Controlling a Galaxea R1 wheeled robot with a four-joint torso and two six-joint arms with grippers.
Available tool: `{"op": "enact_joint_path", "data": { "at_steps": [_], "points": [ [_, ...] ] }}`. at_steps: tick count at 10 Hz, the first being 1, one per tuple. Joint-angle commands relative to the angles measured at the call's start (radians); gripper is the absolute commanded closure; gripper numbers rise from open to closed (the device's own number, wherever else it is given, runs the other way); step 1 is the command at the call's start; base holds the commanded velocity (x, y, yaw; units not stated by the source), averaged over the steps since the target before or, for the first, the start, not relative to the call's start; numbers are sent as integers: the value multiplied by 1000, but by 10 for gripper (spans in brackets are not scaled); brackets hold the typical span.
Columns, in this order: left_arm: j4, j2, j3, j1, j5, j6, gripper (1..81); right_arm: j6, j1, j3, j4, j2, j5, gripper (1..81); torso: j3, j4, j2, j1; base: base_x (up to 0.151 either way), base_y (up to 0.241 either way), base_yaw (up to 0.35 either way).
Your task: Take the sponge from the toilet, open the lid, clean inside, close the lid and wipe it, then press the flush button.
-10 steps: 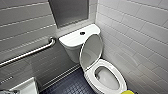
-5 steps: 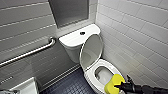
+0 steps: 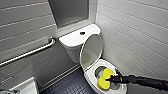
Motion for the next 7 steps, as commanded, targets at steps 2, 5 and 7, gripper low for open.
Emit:
{"op": "enact_joint_path", "data": {
  "at_steps": [2, 5, 7],
  "points": [
    [-8, -5, 28, 30, 89, 0, 10, 6, 234, -115, -3, 64, -135, 811, 0, 0, 0, 0, 0, 0, 0],
    [-8, -5, 28, 30, 91, -3, 10, 3, 259, -143, 3, 118, -34, 811, 0, 0, 0, 0, 0, 0, 0],
    [-10, -8, 28, 30, 91, -3, 10, 5, 271, -213, 14, 203, -23, 811, 0, 0, 0, 0, 0, 0, 0]
  ]
}}
